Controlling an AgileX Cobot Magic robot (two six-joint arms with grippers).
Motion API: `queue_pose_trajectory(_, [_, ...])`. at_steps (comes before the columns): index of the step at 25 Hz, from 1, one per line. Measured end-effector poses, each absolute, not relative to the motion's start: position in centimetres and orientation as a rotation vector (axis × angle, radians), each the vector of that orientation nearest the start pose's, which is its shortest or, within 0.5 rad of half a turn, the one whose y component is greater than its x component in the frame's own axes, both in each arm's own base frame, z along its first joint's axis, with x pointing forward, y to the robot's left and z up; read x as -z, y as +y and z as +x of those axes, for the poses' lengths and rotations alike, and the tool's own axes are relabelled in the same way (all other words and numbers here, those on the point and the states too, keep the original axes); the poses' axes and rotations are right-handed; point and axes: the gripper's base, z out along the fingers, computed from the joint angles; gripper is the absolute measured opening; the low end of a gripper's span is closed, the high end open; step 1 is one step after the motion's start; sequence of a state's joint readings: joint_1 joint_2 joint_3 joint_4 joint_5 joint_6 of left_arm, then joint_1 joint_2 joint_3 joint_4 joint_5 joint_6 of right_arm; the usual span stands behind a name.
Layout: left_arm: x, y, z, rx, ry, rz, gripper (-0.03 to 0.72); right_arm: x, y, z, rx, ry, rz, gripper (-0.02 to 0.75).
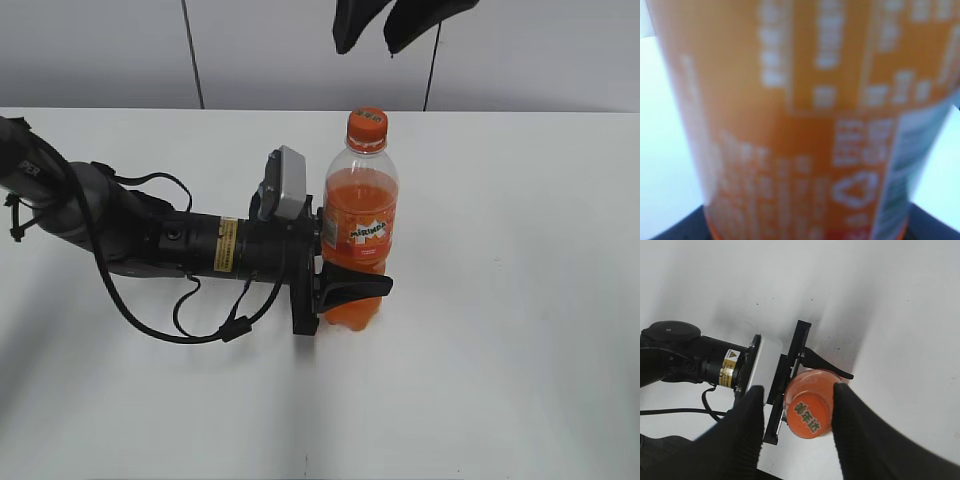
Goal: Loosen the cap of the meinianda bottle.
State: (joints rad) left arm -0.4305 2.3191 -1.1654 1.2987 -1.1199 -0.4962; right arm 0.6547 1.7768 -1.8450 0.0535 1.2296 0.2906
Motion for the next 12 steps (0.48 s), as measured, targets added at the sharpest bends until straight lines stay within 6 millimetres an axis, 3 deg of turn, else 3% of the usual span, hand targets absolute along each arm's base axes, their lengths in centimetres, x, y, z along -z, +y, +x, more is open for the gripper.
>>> queue_pose_trajectory(12, [-7.1,-23.8,33.0,1.051,1.411,1.386,0.384,-35.5,23.4,30.1,-0.328,2.729,-0.375,0.349])
